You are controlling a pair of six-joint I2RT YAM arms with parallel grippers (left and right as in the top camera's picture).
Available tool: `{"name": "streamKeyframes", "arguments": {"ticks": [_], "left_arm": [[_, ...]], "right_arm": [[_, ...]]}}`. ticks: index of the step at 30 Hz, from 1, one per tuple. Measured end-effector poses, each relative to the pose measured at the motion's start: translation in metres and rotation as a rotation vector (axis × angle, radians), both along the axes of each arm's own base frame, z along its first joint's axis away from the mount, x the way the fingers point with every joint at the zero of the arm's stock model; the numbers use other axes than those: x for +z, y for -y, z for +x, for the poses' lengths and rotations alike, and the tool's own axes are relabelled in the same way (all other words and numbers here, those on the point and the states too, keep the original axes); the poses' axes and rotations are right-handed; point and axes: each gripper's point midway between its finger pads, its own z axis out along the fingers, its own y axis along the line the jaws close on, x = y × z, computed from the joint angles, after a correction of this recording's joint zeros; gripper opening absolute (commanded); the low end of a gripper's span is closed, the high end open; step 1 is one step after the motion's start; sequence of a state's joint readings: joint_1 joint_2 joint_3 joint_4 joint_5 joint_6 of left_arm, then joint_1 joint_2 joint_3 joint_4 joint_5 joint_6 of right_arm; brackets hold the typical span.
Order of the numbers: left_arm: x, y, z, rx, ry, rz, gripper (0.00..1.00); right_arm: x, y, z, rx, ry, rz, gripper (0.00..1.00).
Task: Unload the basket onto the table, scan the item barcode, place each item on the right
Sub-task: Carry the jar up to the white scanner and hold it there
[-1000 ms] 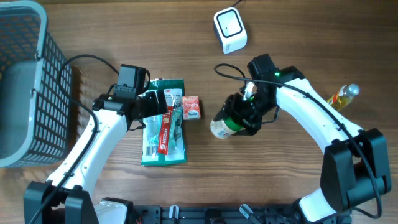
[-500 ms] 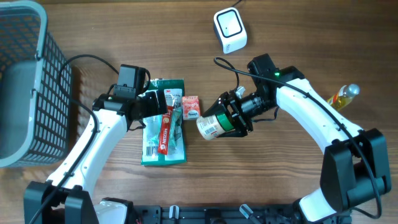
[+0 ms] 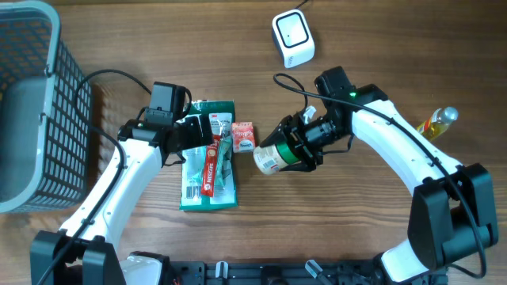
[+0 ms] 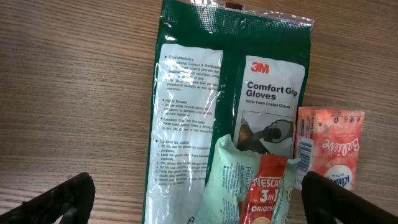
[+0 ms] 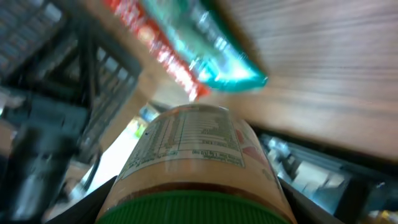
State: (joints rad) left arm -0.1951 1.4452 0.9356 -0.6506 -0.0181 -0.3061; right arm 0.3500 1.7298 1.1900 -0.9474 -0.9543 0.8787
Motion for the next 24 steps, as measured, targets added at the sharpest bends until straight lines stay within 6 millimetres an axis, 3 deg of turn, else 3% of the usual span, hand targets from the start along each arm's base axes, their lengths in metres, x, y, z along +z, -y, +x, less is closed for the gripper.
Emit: {"name": "streamKeyframes", "arguments": {"ticks": [2,3,7,12,16,21,24], "left_arm": [[0.000,0.000,0.000,0.000,0.000,0.000,1.00],[0.000,0.000,0.000,0.000,0.000,0.000,1.00],[0.000,0.000,0.000,0.000,0.000,0.000,1.00],[0.000,0.000,0.000,0.000,0.000,0.000,1.00],[0.000,0.000,0.000,0.000,0.000,0.000,1.00],[0.000,0.000,0.000,0.000,0.000,0.000,1.00],[0.000,0.000,0.000,0.000,0.000,0.000,1.00]], "right_arm": [[-0.015,0.010,0.009,-0.015,0.054,-0.100,0.47],[-0.026,0.019,0.017,-0.025,0.101,-0.184,0.36],[-0.049,0.047,0.042,0.003,0.285,-0.381,0.37],[-0.043,0.061,0.066,0.077,0.457,-0.392,0.37],[-0.006,0.067,0.081,0.143,0.537,-0.366,0.36],[0.078,0.069,0.097,0.228,0.704,-0.383,0.34],[0.101,0.071,0.105,0.271,0.809,-0.398,0.37]]}}
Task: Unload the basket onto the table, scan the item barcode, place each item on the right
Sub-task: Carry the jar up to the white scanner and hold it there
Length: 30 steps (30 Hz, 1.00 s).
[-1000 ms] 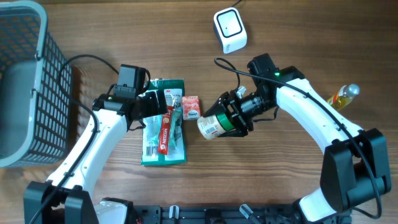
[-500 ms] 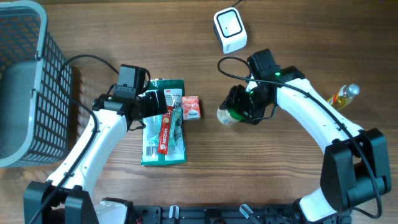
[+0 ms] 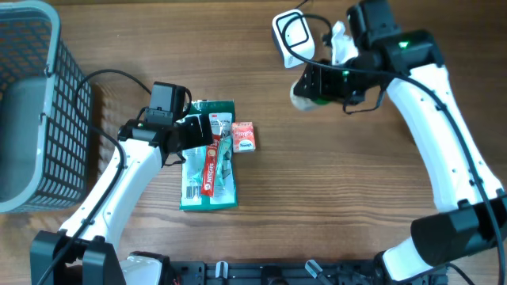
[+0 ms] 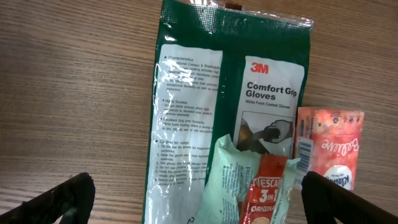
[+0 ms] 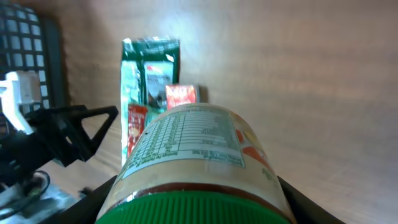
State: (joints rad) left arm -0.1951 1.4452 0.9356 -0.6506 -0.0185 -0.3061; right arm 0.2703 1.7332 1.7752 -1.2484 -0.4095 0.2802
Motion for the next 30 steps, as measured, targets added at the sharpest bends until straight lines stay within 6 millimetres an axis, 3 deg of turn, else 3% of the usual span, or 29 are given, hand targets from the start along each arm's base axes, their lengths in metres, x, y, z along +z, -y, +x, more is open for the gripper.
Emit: {"name": "streamKeyframes", "arguments": {"ticks": [2,6,10,13,16,23,30], "left_arm": [[0.000,0.000,0.000,0.000,0.000,0.000,1.00],[0.000,0.000,0.000,0.000,0.000,0.000,1.00],[0.000,0.000,0.000,0.000,0.000,0.000,1.00],[0.000,0.000,0.000,0.000,0.000,0.000,1.00],[0.000,0.000,0.000,0.000,0.000,0.000,1.00],[0.000,0.000,0.000,0.000,0.000,0.000,1.00],[0.000,0.000,0.000,0.000,0.000,0.000,1.00]], "right_arm": [[0.005,0.001,0.009,0.022,0.062,-0.019,0.41],[0.017,-0.002,0.037,0.034,0.203,-0.015,0.25],[0.038,-0.007,0.070,0.023,0.379,-0.001,0.26],[0.042,-0.006,0.085,0.007,0.441,-0.015,0.25],[0.030,-0.004,0.099,-0.009,0.447,-0.041,0.24],[-0.030,-0.004,0.153,-0.052,0.465,-0.118,0.25],[-0.060,-0.004,0.205,-0.056,0.609,-0.184,0.24]]}}
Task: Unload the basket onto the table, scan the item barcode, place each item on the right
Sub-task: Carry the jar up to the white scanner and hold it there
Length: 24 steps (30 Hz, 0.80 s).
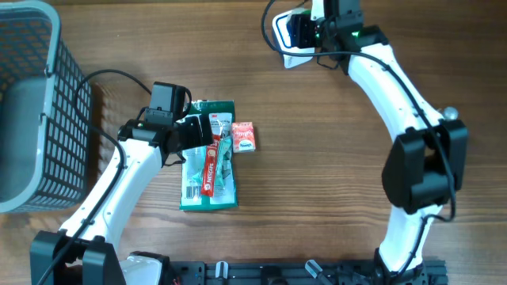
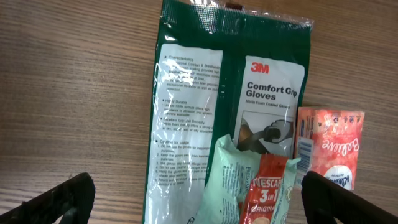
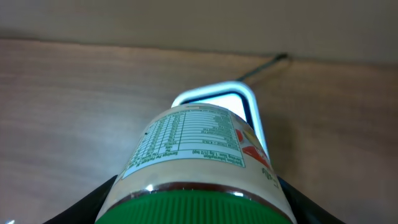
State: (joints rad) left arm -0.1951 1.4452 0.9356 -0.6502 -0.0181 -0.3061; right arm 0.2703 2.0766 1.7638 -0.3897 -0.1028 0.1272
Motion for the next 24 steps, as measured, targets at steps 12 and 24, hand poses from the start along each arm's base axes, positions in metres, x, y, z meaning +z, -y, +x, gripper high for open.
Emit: {"name": "streamKeyframes", "arguments": {"ticks": [12,24], "left_arm": [[0.000,0.000,0.000,0.000,0.000,0.000,1.00],[0.000,0.000,0.000,0.000,0.000,0.000,1.00]], "right_arm": [[-0.009,-0.010,0.048,0.060,0.229,-0.062,0.25],[-0.039,-0.014,0.064,0.058,0.257,-0.055,0.31]]}}
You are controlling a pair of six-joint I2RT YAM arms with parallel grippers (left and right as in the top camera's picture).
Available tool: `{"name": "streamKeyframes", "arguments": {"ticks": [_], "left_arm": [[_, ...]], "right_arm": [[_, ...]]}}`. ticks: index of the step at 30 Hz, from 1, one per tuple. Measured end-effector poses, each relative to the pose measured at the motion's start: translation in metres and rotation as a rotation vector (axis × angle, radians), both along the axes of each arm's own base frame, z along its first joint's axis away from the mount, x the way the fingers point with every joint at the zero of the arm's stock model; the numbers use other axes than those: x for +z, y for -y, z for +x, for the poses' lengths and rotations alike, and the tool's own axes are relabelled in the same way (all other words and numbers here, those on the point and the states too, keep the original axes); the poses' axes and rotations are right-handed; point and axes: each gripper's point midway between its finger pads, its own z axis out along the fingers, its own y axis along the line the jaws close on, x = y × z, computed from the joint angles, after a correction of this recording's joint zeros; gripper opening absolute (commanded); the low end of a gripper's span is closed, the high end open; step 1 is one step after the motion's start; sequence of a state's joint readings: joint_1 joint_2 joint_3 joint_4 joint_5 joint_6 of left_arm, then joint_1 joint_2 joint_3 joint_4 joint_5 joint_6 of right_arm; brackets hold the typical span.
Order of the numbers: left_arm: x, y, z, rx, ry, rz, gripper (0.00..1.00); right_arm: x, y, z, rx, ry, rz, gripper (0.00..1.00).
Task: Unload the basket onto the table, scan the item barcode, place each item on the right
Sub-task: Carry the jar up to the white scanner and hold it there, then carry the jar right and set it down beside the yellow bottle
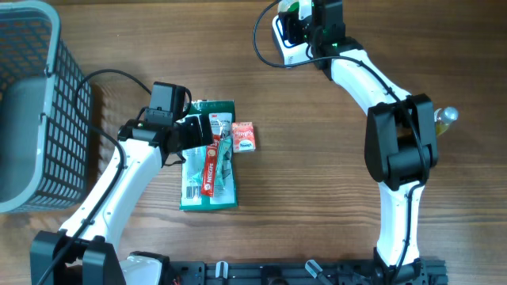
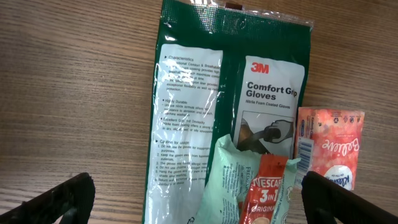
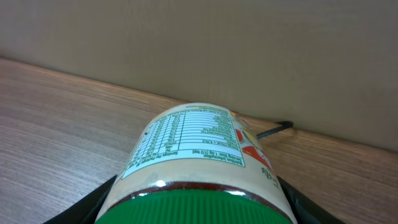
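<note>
My right gripper [image 1: 306, 17] is shut on a jar with a green lid [image 3: 198, 202] and a white nutrition label [image 3: 194, 142]. It holds the jar lying sideways at the table's far edge, right over the white barcode scanner [image 1: 283, 46]. The jar hides the scanner in the right wrist view. Only the scanner's black cable [image 3: 273, 129] shows there. My left gripper [image 2: 196, 202] stands open and empty above the pile of packs. Its black fingertips [image 2: 62, 198] straddle the pile.
The pile holds a green 3M gloves pack [image 2: 230, 99], a mint pack [image 2: 225, 180], a red Nescafe sachet [image 2: 264, 193] and an orange tissue pack [image 2: 329, 146]. A grey basket [image 1: 32, 103] stands at the left edge. A yellow bottle [image 1: 440, 119] lies at the right.
My right gripper has shifted a little left and tilted with the jar. The scanner, seen just beyond the jar before, is now hidden behind it in the wrist view. The left arm is still.
My right gripper held the jar low near the pile at mid-table. Then it held the jar higher, just right of the scanner. Later the jar pointed at the scanner's face, and now it sits over the scanner. The left gripper stayed open above the pile throughout.
</note>
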State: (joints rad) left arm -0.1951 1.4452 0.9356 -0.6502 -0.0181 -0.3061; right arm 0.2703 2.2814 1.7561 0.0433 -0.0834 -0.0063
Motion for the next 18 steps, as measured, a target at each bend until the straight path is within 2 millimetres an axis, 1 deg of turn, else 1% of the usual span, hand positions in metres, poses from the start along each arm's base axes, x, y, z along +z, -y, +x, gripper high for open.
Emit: {"name": "streamKeyframes", "arguments": {"ticks": [6,7,8,10,11,12,13,15,16,17,18], "left_arm": [[0.000,0.000,0.000,0.000,0.000,0.000,1.00],[0.000,0.000,0.000,0.000,0.000,0.000,1.00],[0.000,0.000,0.000,0.000,0.000,0.000,1.00],[0.000,0.000,0.000,0.000,0.000,0.000,1.00],[0.000,0.000,0.000,0.000,0.000,0.000,1.00],[0.000,0.000,0.000,0.000,0.000,0.000,1.00],[0.000,0.000,0.000,0.000,0.000,0.000,1.00],[0.000,0.000,0.000,0.000,0.000,0.000,1.00],[0.000,0.000,0.000,0.000,-0.001,0.001,1.00],[0.000,0.000,0.000,0.000,0.000,0.000,1.00],[0.000,0.000,0.000,0.000,0.000,0.000,1.00]], "right_arm": [[0.006,0.001,0.001,-0.005,0.015,0.002,0.31],[0.019,0.003,-0.002,-0.012,0.018,-0.001,0.31],[0.027,0.005,-0.006,-0.015,0.013,-0.004,0.31],[0.056,0.011,-0.019,-0.031,0.007,-0.004,0.32],[0.081,0.016,-0.030,-0.047,0.009,0.000,0.32],[0.102,0.021,-0.040,-0.061,0.014,0.006,0.32],[0.128,0.029,-0.058,-0.080,0.004,0.005,0.32],[0.162,0.047,-0.095,-0.126,-0.035,-0.015,0.28],[0.169,0.054,-0.108,-0.147,-0.057,-0.030,0.28],[0.171,0.064,-0.125,-0.170,-0.105,-0.057,0.29],[0.163,0.075,-0.143,-0.194,-0.178,-0.094,0.34]]}}
